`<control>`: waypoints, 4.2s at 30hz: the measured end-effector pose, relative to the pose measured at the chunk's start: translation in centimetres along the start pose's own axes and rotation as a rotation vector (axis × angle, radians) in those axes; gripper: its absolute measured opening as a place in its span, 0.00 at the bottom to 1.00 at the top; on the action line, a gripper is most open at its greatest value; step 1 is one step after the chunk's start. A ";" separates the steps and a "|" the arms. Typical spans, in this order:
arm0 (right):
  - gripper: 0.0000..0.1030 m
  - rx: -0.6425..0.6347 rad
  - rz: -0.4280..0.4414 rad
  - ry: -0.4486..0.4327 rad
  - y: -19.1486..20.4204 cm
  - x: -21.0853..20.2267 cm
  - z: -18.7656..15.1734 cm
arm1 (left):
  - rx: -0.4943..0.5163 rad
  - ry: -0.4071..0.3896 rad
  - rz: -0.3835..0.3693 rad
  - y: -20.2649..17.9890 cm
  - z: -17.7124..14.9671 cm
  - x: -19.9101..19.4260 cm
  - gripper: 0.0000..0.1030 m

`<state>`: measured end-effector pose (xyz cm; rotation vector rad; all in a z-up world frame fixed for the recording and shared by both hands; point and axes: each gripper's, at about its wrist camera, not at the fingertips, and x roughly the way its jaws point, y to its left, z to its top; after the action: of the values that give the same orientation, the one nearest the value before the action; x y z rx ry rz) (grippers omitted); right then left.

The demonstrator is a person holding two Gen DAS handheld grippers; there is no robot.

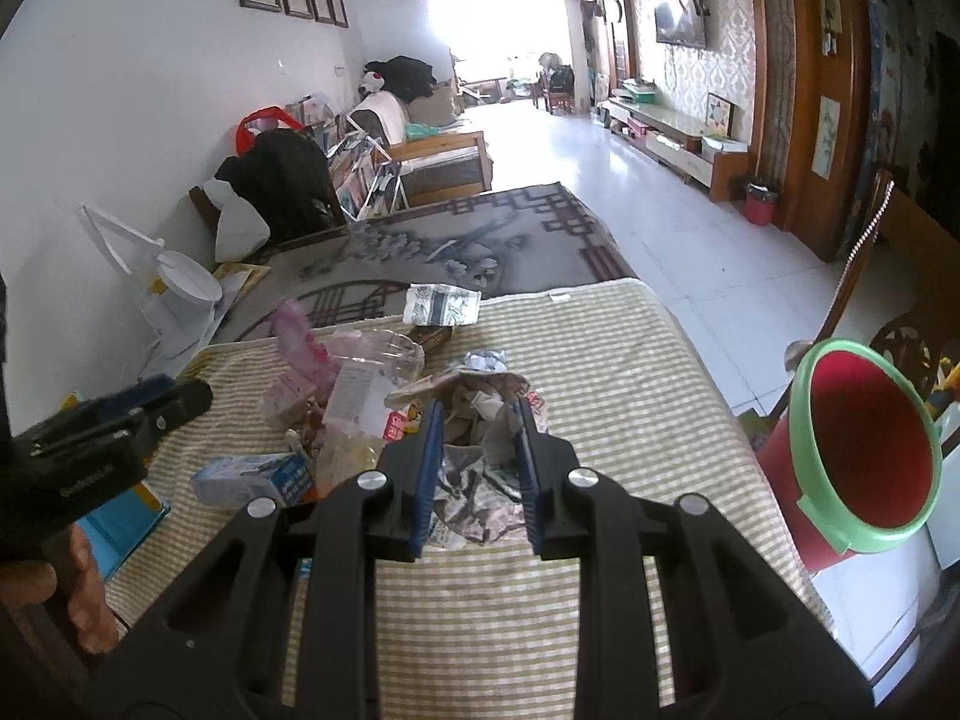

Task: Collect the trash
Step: 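Grasp the crumpled foil with the right gripper while the left gripper holds the bottle, then carry the foil and bottle to the red bucket and release both, then grasp the toothpaste box with the left gripper while the right gripper grasps crumpled paper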

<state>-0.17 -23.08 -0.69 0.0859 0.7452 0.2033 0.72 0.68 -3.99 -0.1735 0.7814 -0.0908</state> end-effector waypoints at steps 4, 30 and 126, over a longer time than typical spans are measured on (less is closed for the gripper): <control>0.23 0.028 -0.001 0.018 -0.7 0.4 -0.6 | -0.025 0.063 -0.025 0.6 -0.2 2.5 0.68; 0.23 0.094 0.002 0.047 -4.6 0.7 -1.6 | -0.100 0.145 -0.026 0.8 0.3 8.4 0.42; 0.67 0.004 0.078 0.173 -8.2 5.1 0.7 | -1.007 0.144 0.148 11.9 -9.7 5.9 0.76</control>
<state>5.27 -29.96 -4.78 0.1021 0.9156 0.2858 -1.82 10.30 -17.06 -1.0686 0.9258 0.4474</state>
